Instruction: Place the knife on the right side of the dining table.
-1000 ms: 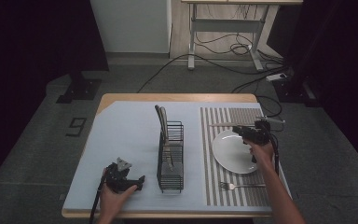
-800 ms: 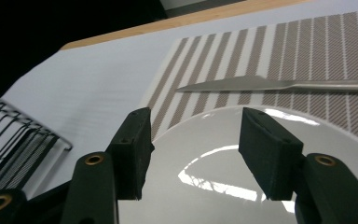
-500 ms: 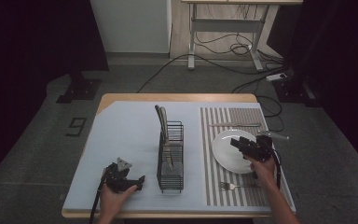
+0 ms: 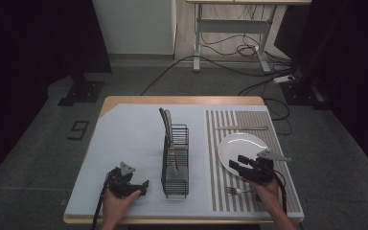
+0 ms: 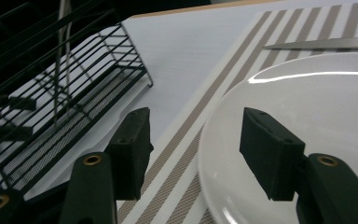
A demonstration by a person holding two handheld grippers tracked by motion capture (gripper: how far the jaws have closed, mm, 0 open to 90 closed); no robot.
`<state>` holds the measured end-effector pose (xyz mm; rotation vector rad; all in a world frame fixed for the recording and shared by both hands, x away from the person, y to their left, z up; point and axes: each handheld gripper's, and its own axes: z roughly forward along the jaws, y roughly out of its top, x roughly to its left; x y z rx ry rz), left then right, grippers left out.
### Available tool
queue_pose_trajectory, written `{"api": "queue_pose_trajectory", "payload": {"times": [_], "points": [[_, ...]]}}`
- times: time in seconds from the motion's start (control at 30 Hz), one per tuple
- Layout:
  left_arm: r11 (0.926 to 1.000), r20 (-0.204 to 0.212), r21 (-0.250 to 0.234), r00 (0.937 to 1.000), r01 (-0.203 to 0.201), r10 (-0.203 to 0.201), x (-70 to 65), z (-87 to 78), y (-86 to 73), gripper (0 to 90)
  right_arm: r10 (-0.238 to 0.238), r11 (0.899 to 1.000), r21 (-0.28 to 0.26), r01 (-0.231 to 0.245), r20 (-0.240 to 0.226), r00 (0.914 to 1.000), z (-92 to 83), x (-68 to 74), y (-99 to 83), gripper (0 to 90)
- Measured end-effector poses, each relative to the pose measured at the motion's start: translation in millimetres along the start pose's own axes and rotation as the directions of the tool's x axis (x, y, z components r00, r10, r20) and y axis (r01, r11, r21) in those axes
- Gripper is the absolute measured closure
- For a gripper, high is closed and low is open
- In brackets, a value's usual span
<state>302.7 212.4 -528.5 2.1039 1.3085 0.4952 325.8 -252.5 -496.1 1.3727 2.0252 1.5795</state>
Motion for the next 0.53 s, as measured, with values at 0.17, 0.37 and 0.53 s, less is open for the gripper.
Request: {"api": "queue_pose_trajectory", "payload": {"times": [0.17, 0.37, 0.53], "points": [[1.0000, 0.000, 0.000, 1.0000, 0.000, 0.000, 0.0, 0.0, 0.0, 0.6, -0.018, 1.000, 0.021, 0.019, -0.022, 0.9996, 0.6, 5.8, -8.4, 42.9], [1.0000, 0.000, 0.000, 1.0000, 0.001, -0.001, 0.0, 0.0, 0.0, 0.6, -0.007, 1.000, 0.017, 0.008, -0.019, 0.9998, 0.7, 4.2, -11.7, 42.8], [1.0000, 0.000, -0.001, 1.0000, 0.000, 0.000, 0.1, 0.0, 0.0, 0.6, -0.002, 1.000, 0.011, 0.002, -0.018, 0.9998, -0.4, 2.5, -13.0, 42.6]]}}
